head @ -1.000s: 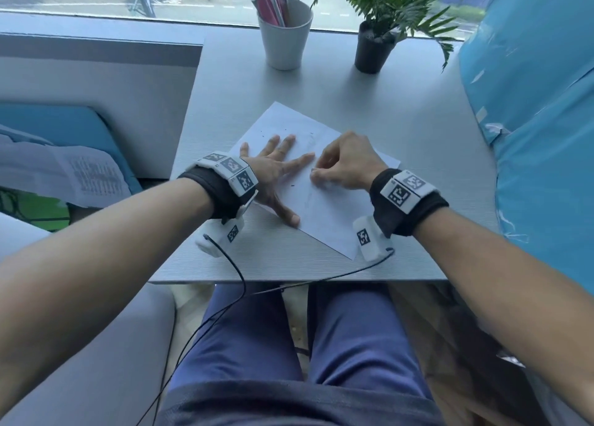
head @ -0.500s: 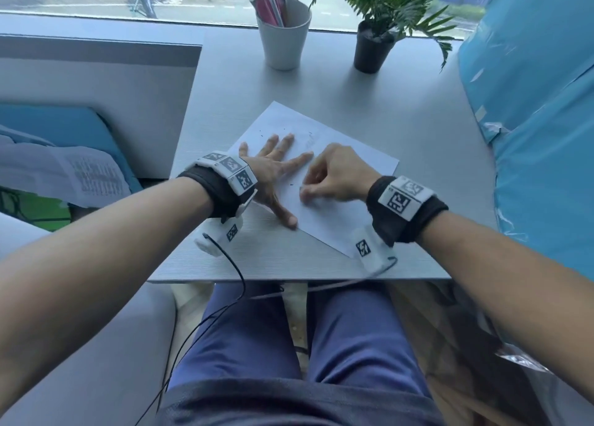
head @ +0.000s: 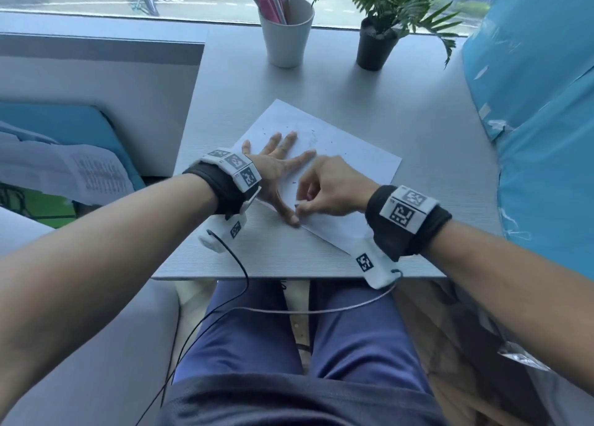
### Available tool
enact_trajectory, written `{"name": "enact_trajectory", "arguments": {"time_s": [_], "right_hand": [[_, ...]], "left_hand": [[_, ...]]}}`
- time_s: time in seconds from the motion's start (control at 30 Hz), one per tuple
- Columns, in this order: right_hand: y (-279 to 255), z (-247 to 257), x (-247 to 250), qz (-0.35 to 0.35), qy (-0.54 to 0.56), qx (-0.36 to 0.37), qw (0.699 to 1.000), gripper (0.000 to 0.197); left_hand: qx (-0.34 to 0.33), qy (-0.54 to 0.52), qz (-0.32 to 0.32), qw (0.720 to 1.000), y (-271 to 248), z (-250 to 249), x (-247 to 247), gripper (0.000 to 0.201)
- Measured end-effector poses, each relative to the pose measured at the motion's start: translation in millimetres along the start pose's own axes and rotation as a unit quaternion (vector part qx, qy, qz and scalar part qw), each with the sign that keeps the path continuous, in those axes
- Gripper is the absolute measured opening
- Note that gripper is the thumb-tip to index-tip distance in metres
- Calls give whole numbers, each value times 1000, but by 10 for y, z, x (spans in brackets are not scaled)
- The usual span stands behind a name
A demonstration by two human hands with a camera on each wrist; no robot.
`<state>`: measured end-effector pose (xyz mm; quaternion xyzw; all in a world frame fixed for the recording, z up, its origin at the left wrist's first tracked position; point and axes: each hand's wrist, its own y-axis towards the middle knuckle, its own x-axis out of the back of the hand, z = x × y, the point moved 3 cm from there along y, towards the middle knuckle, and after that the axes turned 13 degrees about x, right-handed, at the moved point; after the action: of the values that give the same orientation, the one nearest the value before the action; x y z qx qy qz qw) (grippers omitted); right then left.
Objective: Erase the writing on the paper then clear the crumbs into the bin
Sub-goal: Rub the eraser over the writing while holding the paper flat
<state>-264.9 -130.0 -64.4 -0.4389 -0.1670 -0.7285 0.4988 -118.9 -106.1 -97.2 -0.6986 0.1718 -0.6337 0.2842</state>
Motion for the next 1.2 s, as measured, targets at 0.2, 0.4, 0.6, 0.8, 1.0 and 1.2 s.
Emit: {"name": "enact_trajectory", "arguments": {"time_s": [0.2,0.4,0.6,0.8,1.0,1.2], "right_hand": [[146,-213,286,-83,-15,-56,995,13],[85,-149,203,-25,36,-31,999,8],[-5,-10,15,-1,0,6,1000,6],[120,-257,267,-98,-2,-45,994,11],[111,-233,247,-53,36,-36,997,9],[1,-94,63,21,20,13,1000,4]], "left_hand": [[1,7,6,1000,-7,-5,14,148],[0,8,5,1000,7,12,13,149],[1,10,3,1000,7,2,-2,151],[1,7,5,1000,-22,-2,14,148],[1,6,1,1000,-1,4,16,148],[3,17,-2,1000,25,8,-9,149]]}}
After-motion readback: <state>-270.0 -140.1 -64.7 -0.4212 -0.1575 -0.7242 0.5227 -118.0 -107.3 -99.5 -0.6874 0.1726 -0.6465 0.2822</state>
